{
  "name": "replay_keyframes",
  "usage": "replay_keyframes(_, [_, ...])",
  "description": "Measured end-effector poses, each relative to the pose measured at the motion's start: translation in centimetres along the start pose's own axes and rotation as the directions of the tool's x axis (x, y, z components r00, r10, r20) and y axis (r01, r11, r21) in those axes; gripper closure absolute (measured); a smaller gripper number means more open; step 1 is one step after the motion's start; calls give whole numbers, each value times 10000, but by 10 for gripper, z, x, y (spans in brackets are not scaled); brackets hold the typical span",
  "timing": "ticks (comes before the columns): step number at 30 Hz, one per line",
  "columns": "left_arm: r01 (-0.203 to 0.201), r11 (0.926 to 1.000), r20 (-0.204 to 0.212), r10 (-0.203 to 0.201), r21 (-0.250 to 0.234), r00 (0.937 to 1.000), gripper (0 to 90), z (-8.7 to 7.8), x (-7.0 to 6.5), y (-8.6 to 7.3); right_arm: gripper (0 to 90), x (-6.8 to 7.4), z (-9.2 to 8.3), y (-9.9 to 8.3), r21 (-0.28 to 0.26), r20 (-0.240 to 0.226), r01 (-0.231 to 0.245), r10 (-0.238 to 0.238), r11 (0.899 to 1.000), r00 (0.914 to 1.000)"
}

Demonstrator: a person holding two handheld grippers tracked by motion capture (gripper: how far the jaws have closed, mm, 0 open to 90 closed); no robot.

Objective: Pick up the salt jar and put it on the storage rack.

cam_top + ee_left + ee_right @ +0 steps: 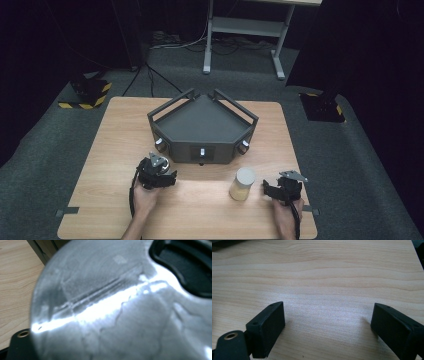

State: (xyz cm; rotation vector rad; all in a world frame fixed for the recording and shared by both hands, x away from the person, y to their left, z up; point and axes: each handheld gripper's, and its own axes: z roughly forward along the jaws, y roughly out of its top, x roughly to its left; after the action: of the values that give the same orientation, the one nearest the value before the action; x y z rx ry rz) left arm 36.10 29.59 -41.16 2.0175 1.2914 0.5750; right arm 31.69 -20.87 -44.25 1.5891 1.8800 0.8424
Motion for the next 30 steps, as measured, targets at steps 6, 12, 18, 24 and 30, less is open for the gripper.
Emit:
replay_keyframes(6, [79, 10000, -21, -80, -29, 10000, 220, 1, 0, 0, 119, 0, 0, 0, -11, -12, 37, -37, 10000, 10000])
replay_keyframes(12, [96, 9999, 91, -95, -67, 9999, 288, 1, 2, -1, 120, 0, 0, 0, -15, -9, 49, -49, 10000, 10000])
replay_keyframes(18, [97, 9999, 211, -95, -85, 9997, 299, 1, 4, -1, 121, 0, 0, 0, -23, 3, 68, -68, 10000, 10000])
replay_keyframes(24, [128, 9999, 152, -127, -89, 9998, 301, 1, 3, -1, 121, 0, 0, 0, -23, 4, 71, -71, 10000, 10000])
replay_keyframes(30, [-46, 9999, -331, 42, -129, 9994, 303, 0, -7, -1, 122, 0, 0, 0, -23, -3, 64, -64, 10000, 10000])
